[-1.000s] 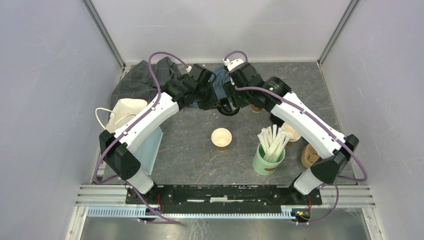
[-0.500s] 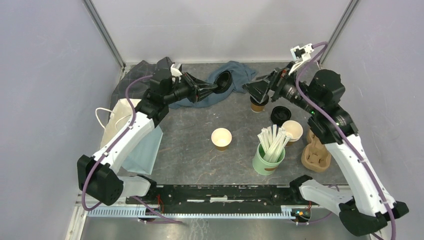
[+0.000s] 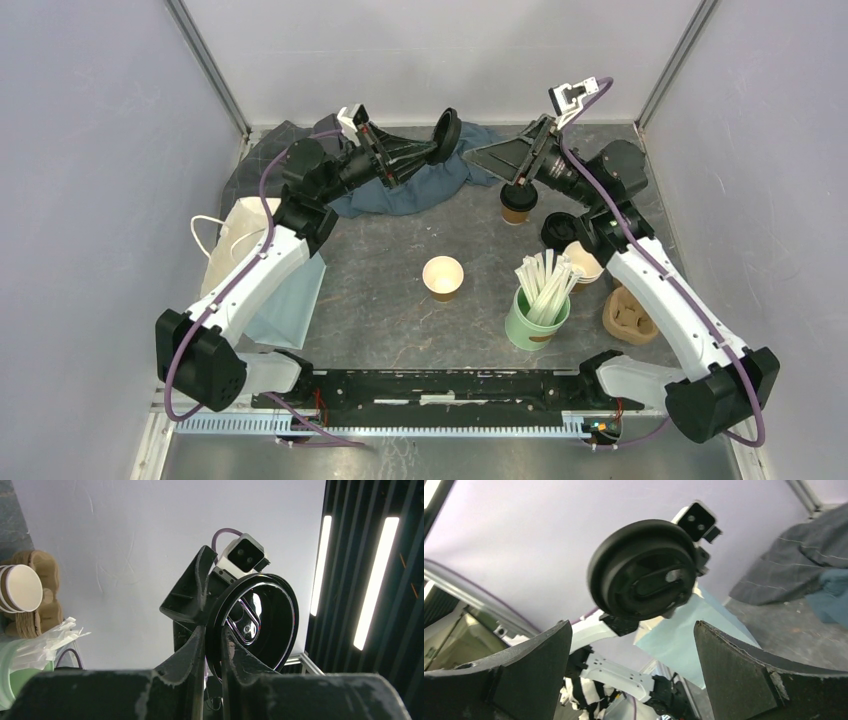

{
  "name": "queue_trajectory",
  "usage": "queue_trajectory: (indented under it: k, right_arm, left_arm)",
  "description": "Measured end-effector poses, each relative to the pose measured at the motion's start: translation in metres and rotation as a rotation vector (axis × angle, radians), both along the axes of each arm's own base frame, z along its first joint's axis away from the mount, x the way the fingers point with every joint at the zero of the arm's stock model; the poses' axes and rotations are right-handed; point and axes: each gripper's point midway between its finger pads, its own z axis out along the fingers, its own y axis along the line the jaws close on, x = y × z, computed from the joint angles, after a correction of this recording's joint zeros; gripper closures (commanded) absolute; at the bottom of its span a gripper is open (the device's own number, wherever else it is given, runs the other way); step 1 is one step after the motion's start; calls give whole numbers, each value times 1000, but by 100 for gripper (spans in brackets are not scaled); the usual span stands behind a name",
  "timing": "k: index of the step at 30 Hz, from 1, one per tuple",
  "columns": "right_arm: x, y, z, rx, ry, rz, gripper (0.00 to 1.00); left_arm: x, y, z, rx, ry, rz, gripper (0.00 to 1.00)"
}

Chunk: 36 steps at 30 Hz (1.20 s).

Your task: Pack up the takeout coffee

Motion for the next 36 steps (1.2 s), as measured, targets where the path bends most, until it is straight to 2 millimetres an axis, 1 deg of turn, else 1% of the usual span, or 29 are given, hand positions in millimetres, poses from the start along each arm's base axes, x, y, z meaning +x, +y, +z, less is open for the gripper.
queue_trajectory:
  k: [3, 5, 7, 9, 14, 17, 19, 23, 28, 32, 36]
  right_arm:
    - [-7, 0, 16, 59, -30, 31, 2]
    - [-9, 1, 24, 92, -42, 47, 2]
    - [-9, 4, 27, 114, -46, 63, 2]
    - [-5, 8, 25, 124, -36, 75, 2]
    - [10, 19, 12, 126, 15, 88, 2]
    - [13, 21, 8, 126, 31, 87, 2]
    - [14, 21, 9, 130, 27, 84, 2]
    - [13, 22, 12, 141, 14, 88, 11]
    - [14, 26, 13, 162, 14, 106, 13]
    - [15, 28, 14, 176, 16, 117, 20]
    - [14, 28, 15, 181, 17, 121, 19]
  left_arm:
    - [-2, 0, 4, -13, -9, -5, 98]
    - [-3, 1, 5, -17, -8, -9, 98]
    - [-4, 0, 6, -19, -5, -17, 98]
    - [-5, 0, 6, -21, -2, -24, 98]
    - [-7, 0, 5, -27, -4, -30, 98]
    - [-8, 0, 5, -31, -11, -34, 98]
    - [-8, 0, 6, -34, -17, -34, 98]
    - [-9, 1, 8, -43, -17, -38, 98]
    - [-8, 1, 9, -49, -16, -38, 98]
    - [-6, 1, 9, -50, -11, -36, 98]
    - [-6, 1, 8, -50, -9, -36, 98]
